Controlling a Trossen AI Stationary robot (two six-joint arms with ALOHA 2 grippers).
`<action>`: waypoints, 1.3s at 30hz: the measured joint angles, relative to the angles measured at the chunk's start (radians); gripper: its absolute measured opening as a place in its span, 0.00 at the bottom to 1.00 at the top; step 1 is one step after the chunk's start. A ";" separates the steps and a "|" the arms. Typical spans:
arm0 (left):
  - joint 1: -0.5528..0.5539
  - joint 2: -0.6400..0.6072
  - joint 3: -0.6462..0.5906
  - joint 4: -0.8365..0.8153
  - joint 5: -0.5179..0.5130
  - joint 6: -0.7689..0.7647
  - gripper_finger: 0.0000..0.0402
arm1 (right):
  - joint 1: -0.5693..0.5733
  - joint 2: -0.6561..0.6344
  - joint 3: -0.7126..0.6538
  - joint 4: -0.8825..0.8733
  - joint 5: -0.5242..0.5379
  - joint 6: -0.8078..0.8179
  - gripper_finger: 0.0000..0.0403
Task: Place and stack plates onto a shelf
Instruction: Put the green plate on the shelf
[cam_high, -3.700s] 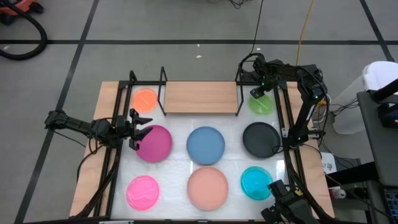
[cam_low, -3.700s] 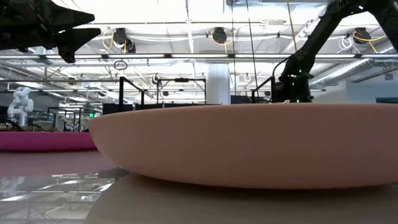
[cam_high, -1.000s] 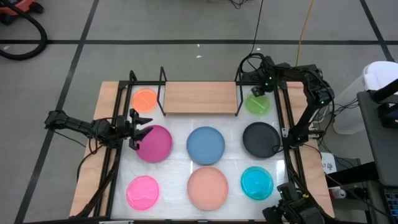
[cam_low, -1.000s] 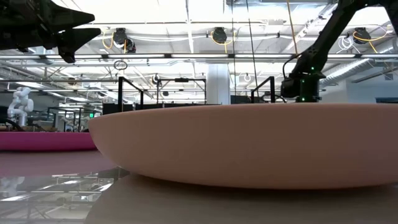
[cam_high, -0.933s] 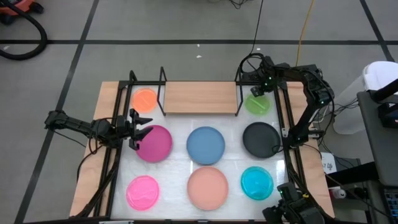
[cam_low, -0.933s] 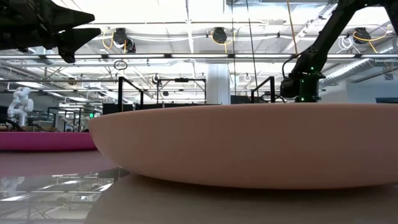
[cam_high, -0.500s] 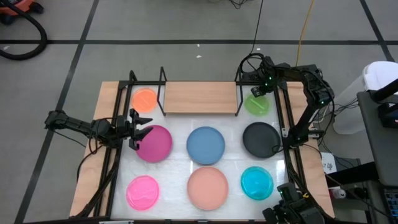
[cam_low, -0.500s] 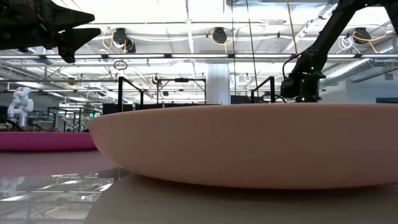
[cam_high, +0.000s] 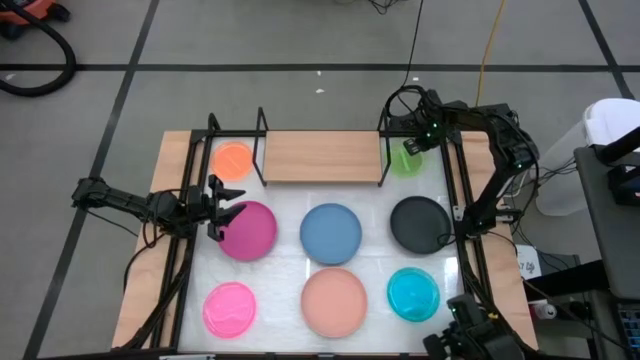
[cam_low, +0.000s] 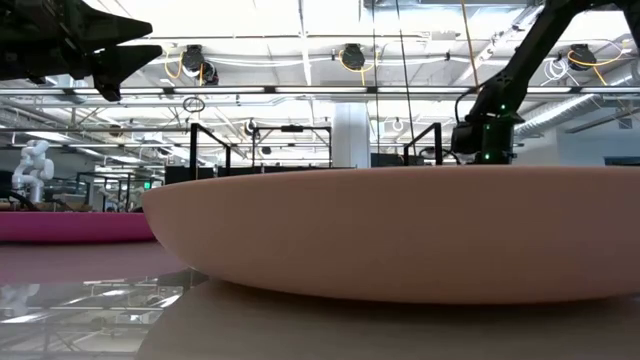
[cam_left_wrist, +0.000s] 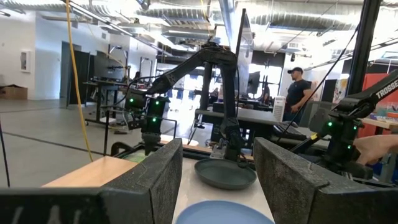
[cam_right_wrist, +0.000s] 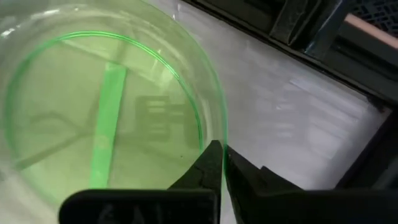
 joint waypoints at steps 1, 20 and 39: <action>0.000 0.000 0.000 0.000 0.000 0.000 0.50 | 0.000 -0.013 0.000 -0.003 0.001 0.000 0.00; 0.000 0.000 0.000 0.000 0.000 0.000 0.50 | 0.010 -0.324 0.000 0.019 -0.102 0.049 0.00; 0.000 0.000 0.000 0.000 0.000 0.000 0.50 | 0.013 -0.558 0.007 0.092 0.103 0.026 0.00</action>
